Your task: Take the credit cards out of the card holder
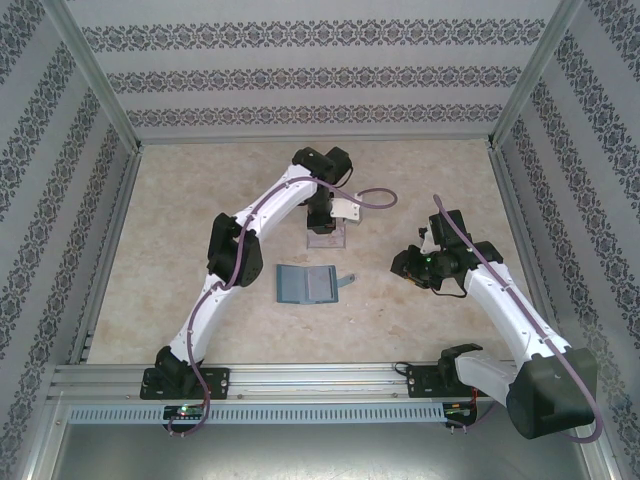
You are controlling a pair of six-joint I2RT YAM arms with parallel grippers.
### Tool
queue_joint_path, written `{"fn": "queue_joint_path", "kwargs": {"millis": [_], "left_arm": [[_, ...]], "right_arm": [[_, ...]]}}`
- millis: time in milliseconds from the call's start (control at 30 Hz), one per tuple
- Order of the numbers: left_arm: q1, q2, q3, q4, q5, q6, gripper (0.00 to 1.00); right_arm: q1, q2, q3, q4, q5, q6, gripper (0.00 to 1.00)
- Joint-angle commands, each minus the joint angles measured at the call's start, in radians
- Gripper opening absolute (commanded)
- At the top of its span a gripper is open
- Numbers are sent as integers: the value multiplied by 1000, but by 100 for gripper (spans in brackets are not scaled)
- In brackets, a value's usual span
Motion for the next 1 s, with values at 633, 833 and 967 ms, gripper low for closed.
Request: {"fn": "queue_joint_path", "kwargs": {"millis": [633,833,967], "left_arm": [[-12,-106,5,157,-152,-426,23],[-6,-269,-227,311,-157,-659,18],[13,-386,-396,412,-133,-787,19]], "right_arm": [[18,63,16,68,-40,7,32],[73,132,66,90,-41,4,32],[114,188,97,105,-43,0,32]]}}
